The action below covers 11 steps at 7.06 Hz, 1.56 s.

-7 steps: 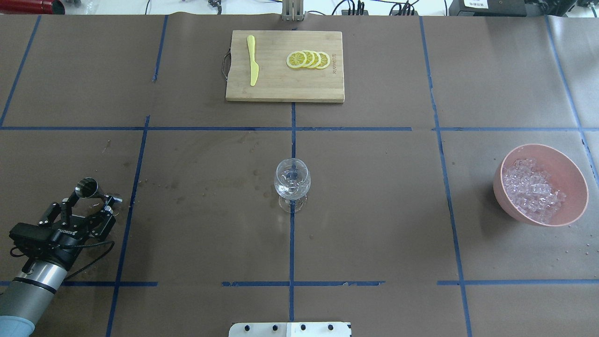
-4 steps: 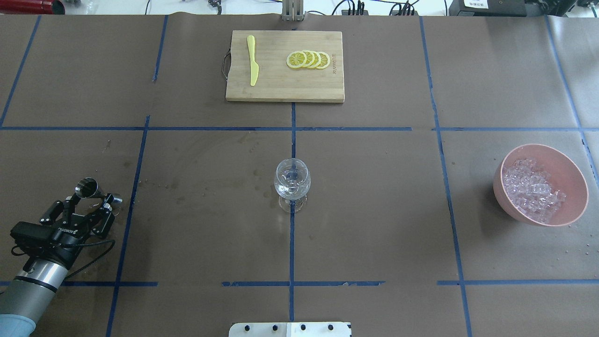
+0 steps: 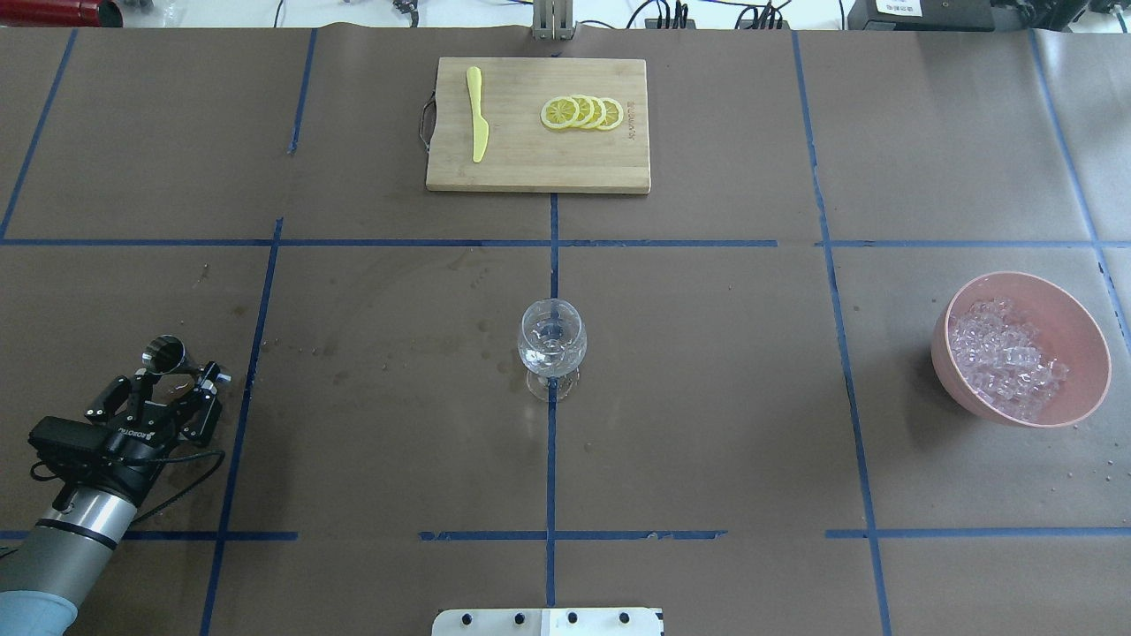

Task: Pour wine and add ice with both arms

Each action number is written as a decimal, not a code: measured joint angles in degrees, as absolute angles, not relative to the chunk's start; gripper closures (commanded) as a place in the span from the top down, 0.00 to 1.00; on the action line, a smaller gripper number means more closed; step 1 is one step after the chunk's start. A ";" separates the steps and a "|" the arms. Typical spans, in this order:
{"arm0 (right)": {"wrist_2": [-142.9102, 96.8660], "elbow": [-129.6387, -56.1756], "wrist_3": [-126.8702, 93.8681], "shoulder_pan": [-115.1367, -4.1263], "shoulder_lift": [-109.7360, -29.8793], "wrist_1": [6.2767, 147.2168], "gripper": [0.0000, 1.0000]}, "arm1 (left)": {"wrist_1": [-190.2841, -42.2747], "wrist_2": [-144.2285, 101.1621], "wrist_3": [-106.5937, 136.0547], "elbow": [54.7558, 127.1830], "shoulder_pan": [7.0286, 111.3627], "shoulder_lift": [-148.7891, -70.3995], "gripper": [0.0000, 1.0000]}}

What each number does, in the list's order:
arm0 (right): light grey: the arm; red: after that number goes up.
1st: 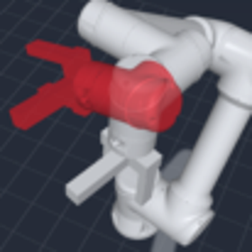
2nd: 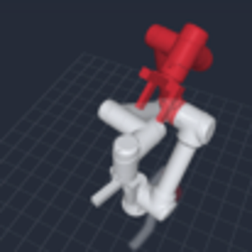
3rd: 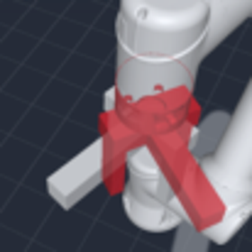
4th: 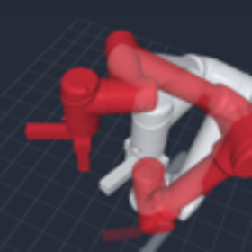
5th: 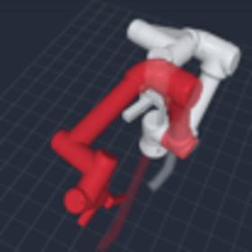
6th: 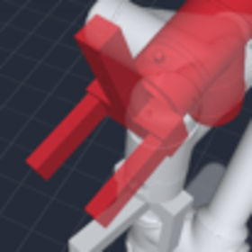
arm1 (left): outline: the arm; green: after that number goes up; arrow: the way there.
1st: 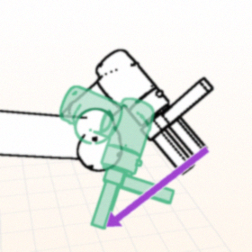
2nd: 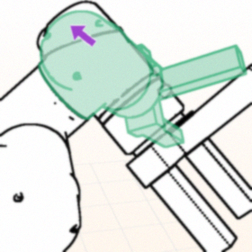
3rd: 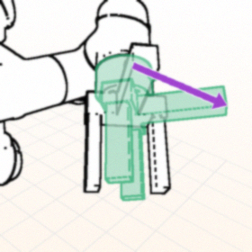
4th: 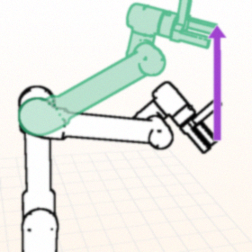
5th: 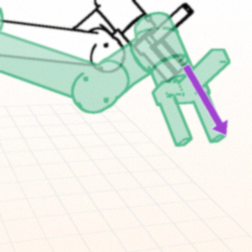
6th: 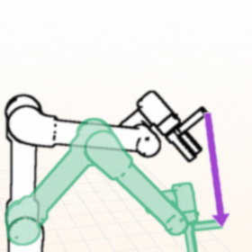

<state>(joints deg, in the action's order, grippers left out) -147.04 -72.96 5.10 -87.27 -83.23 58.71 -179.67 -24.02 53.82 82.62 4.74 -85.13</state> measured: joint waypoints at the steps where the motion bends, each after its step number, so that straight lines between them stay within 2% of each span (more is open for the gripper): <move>1: -147.04 -72.96 5.10 -87.26 -83.23 58.71 1.00 | -179.75 -24.20 53.85 82.54 4.74 -85.28 0.25; 2: -147.04 -72.95 5.10 -87.25 -83.23 58.71 1.00 | -179.89 -24.57 53.87 82.54 4.75 -85.50 0.03; 3: -147.04 -72.95 5.10 -87.25 -83.23 58.71 1.00 | -180.09 -25.02 53.85 82.57 4.79 -85.76 0.00; 6: -147.04 -72.95 5.04 -87.27 -83.23 58.71 1.00 | -180.69 -27.35 51.95 84.35 6.17 -86.61 0.00; 8: -147.04 -72.92 5.01 -87.25 -83.23 58.71 1.00 | -182.13 -30.77 42.30 89.66 8.61 -87.76 0.00; 11: -147.04 -72.84 5.01 -87.25 -83.23 58.71 1.00 | -181.79 -31.60 29.98 92.85 9.52 -95.11 0.00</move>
<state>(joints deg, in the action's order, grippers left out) -147.04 -72.84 5.01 -87.25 -83.23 58.71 -181.79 -31.60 29.98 92.85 9.52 -95.11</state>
